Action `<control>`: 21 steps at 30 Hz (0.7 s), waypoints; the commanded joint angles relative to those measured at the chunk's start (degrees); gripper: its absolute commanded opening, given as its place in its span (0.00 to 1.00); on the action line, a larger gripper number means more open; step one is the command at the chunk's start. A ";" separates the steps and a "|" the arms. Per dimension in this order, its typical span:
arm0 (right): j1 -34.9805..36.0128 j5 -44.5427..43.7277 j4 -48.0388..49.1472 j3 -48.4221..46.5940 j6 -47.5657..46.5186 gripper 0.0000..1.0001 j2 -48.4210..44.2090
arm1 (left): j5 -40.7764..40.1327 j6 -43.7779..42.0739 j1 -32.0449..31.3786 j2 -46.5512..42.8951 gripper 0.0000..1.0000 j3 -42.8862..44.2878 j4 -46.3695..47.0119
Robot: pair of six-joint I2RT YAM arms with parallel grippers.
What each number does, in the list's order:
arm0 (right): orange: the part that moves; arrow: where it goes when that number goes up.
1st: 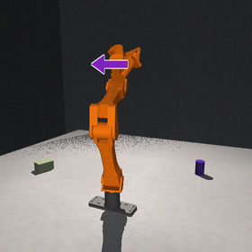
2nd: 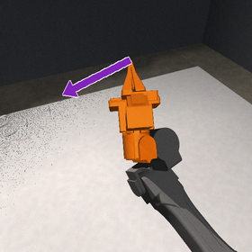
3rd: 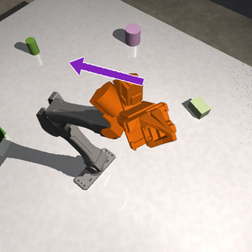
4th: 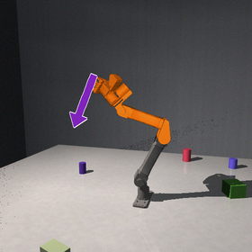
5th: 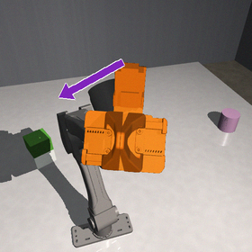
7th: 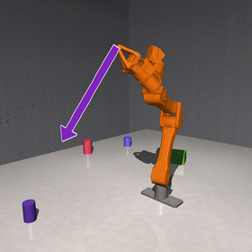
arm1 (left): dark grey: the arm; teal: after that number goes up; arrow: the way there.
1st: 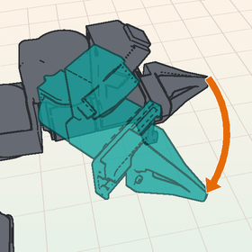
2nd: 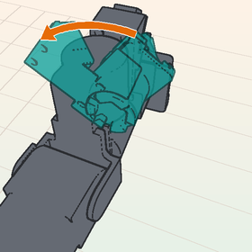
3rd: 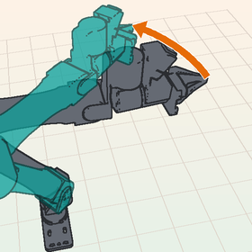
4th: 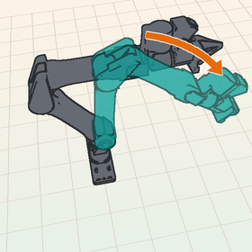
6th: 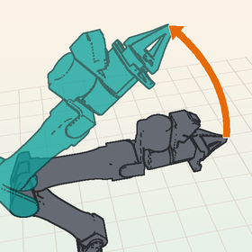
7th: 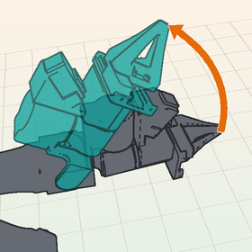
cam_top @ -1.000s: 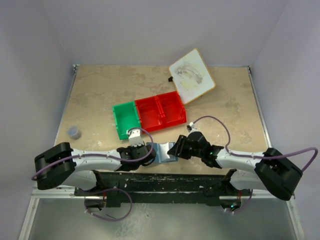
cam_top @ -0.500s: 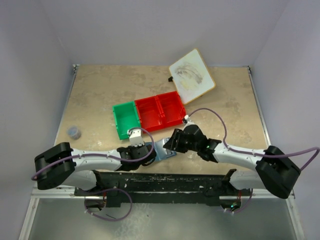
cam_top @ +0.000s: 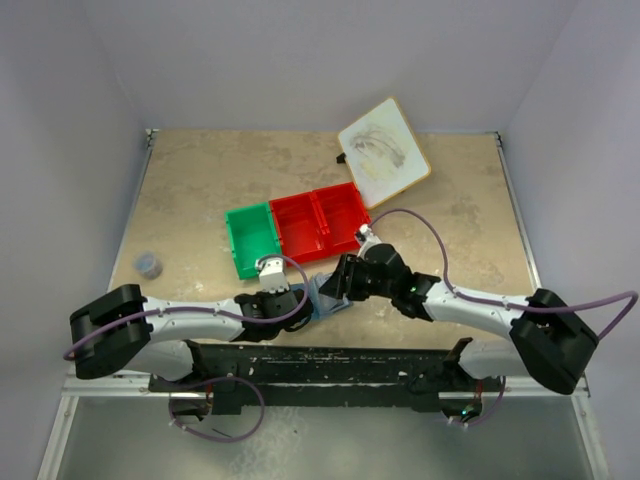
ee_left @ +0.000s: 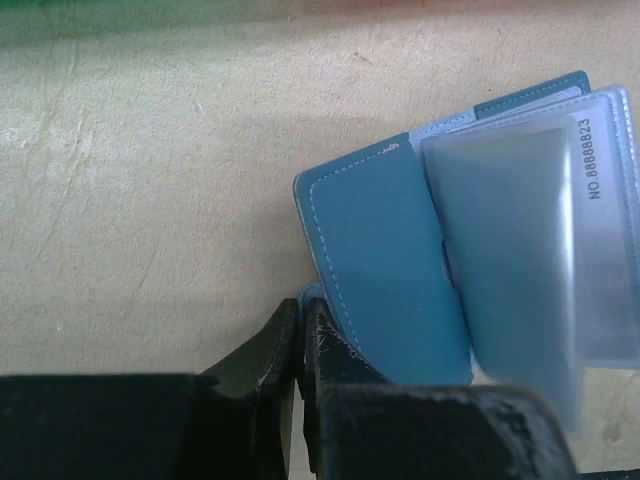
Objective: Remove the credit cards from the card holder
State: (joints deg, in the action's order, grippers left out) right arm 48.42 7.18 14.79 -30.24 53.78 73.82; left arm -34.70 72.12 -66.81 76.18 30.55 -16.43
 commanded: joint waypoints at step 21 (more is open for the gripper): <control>0.27 -4.50 -3.12 -3.76 1.37 0.54 0.96 | -0.91 -2.32 0.02 0.64 0.00 -0.34 -3.05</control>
State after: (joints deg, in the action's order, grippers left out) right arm 48.47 9.80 19.31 -31.40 54.28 77.60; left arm -34.92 70.81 -66.81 76.27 30.65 -16.40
